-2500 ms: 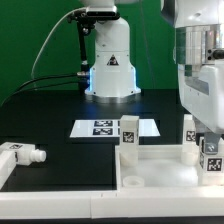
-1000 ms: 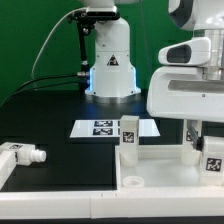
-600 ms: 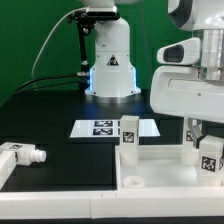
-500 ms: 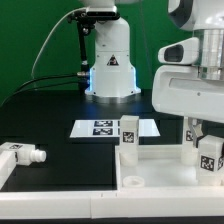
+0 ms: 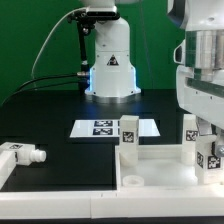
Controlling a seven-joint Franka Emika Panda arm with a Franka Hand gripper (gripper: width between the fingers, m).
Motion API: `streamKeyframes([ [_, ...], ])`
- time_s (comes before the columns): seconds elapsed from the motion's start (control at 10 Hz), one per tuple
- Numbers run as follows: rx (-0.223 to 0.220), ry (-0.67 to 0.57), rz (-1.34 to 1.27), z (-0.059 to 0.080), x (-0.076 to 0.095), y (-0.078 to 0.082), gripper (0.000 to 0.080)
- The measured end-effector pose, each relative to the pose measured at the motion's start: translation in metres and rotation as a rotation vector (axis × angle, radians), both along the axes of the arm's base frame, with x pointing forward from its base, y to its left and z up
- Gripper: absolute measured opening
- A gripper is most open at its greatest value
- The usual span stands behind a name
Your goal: Assemble square table
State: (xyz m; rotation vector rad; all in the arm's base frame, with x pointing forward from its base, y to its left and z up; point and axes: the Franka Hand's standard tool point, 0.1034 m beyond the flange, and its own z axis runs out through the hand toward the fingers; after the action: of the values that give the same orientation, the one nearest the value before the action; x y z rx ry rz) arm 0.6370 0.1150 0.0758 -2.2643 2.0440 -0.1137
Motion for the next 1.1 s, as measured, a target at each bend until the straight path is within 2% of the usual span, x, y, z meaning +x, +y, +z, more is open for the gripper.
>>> streamKeyframes([
  [0.3, 0.021, 0.002, -0.152, 0.0005, 0.0003, 0.0013, 0.0284],
  [0.5, 0.103, 0.010, -0.437, 0.0008, 0.0013, -0.0019, 0.0284],
  [0.6, 0.111, 0.015, -0.516, -0.0004, 0.0003, -0.0051, 0.0284],
  [0.9, 0.108, 0.016, -0.492, -0.0010, -0.0001, -0.0048, 0.0285],
  [1.0, 0.103, 0.014, -0.450, -0.0010, -0.0002, -0.0042, 0.0448],
  [1.1, 0.094, 0.008, -0.372, 0.0005, 0.0008, -0.0057, 0.0573],
])
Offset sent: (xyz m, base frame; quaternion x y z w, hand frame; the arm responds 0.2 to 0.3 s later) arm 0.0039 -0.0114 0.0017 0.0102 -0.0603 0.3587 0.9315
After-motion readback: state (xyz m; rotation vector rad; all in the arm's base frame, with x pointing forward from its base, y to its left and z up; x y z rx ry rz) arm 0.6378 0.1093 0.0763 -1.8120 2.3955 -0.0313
